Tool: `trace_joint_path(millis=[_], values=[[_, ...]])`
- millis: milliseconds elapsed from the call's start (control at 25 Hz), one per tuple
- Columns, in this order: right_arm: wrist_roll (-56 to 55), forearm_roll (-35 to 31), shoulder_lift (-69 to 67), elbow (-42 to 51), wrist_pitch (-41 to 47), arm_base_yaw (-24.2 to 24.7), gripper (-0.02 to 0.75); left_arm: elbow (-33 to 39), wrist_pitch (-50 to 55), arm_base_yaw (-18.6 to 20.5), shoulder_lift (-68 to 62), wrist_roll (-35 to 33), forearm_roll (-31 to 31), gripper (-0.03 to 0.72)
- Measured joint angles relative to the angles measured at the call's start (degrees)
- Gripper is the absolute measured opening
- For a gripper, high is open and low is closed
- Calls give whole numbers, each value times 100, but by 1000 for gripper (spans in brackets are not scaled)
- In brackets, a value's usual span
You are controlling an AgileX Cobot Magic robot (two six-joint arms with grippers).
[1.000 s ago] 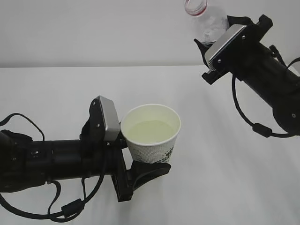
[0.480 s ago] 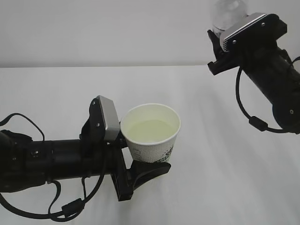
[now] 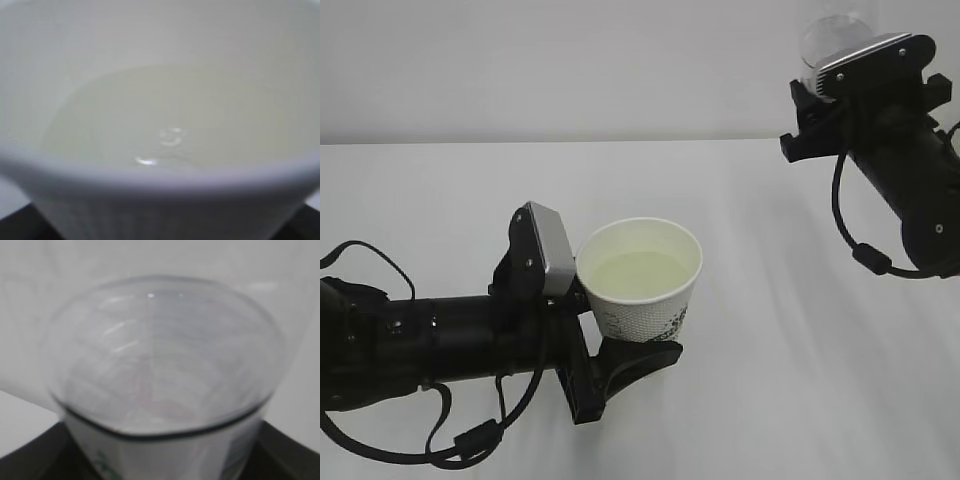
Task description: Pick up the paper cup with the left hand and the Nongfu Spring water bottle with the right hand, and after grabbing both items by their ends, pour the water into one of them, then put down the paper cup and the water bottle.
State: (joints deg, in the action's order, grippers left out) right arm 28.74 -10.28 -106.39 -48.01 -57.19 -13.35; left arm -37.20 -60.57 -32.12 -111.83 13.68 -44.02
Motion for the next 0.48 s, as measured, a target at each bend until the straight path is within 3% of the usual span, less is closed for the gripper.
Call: trace_joint_path(millis=[480], values=[[-824, -511, 0, 0, 743, 0, 531, 0, 28, 0, 0, 0, 345, 555]])
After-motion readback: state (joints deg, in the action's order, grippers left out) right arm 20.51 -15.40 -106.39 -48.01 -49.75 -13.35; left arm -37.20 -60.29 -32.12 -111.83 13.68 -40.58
